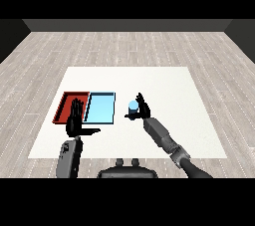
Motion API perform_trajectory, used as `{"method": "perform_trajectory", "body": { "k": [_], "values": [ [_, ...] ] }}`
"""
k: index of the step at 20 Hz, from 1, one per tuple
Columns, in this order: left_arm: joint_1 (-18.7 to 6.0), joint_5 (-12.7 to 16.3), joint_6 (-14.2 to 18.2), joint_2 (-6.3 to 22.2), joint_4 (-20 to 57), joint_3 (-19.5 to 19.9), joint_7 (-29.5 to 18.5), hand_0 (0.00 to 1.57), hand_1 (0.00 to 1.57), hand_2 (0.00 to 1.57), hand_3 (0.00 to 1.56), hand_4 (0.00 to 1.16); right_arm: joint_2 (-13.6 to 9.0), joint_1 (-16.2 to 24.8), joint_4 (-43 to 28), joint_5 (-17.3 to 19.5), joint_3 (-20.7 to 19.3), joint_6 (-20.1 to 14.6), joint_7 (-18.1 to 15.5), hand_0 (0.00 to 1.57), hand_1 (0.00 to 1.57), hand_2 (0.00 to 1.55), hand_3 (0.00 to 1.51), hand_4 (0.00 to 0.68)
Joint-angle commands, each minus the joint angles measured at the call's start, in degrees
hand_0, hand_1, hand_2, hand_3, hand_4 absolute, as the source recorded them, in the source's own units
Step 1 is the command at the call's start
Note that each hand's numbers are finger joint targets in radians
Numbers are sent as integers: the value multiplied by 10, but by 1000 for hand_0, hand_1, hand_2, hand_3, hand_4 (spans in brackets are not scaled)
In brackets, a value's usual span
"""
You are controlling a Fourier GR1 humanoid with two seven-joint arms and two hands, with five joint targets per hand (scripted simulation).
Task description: Pick the blue can and put it in the blue box
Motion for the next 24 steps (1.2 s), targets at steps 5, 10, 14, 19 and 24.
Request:
{"method": "perform_trajectory", "body": {
  "k": [5, 10, 14, 19, 24],
  "values": [
    [4, 16, -14, 14, -1, 15, 10, 0, 0, 0, 0, 0, 0, -17, 10, -48, 33, 3, 2, 0, 0, 0, 0, 0],
    [-13, -10, 16, -3, 4, 2, 6, 0, 0, 0, 0, 0, 0, -16, 7, -75, 90, -88, -9, 1056, 1056, 1218, 1127, 177],
    [17, 10, -12, 8, -10, 10, -7, 0, 0, 0, 0, 0, 0, -57, 66, -73, 88, -100, 26, 1563, 1563, 1481, 1445, 659],
    [5, 10, -6, 3, -20, 3, 5, 0, 0, 0, 0, 0, 0, -42, 53, -47, 72, -104, 9, 1559, 1559, 1492, 1442, 683],
    [6, 5, -21, 11, 26, 8, -18, 0, 0, 0, 0, 0, 0, -46, 30, -19, 71, -114, 2, 1524, 1524, 1468, 1420, 659]
  ]
}}
